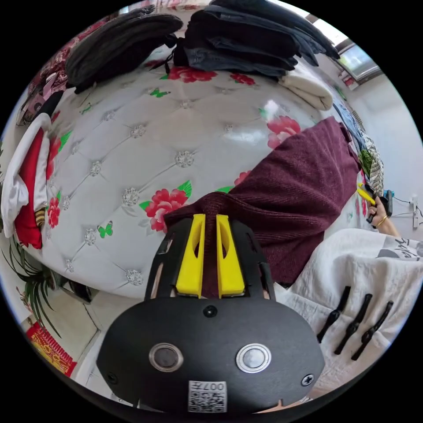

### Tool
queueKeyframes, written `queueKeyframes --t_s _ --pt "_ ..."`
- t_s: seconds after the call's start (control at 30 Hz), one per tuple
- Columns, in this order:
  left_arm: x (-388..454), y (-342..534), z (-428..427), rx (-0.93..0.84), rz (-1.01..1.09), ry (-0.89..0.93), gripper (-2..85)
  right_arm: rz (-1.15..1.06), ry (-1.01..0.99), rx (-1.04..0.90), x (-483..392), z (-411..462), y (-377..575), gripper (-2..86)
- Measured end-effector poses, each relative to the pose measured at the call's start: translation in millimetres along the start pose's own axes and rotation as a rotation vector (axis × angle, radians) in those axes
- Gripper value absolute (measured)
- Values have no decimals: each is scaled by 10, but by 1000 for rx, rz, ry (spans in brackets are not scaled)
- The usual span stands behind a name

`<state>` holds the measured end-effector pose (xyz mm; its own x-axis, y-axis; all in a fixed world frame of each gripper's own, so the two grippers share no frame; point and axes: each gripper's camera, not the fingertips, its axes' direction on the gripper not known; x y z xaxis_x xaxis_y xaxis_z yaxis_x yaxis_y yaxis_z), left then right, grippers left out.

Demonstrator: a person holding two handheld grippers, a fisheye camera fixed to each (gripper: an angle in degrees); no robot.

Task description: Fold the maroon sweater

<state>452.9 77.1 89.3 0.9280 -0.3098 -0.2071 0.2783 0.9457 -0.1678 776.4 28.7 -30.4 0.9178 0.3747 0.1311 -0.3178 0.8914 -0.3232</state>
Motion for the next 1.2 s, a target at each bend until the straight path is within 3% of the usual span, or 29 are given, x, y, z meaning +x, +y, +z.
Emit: queueKeyframes --t_s 0.17,0.37,0.43,0.5,0.63,0.87,0.93,1.2 --pt "-175 -186 -640 213 -37 116 14 32 -206 -30 141 -106 -273 7" --pt "-319 -947 -1548 427 61 199 3 -13 -525 294 -94 -1172 -783 5" --pt "-302 -1132 -1967 503 114 209 3 -82 -516 311 -268 -1514 -900 10" --pt "-249 -1128 -2168 535 151 181 3 -183 -382 274 -481 -1704 -923 24" --pt "-235 -701 -2111 544 172 150 5 -262 -93 103 -488 -1238 -573 56" --pt "-928 247 -1810 484 -79 225 8 -34 -115 -164 135 -83 -8 82" --pt "-1143 413 -1833 485 -148 264 8 23 -141 -131 198 -101 -10 69" --pt "-1259 -73 -1916 513 -173 294 4 74 -406 -176 158 -32 -343 6"
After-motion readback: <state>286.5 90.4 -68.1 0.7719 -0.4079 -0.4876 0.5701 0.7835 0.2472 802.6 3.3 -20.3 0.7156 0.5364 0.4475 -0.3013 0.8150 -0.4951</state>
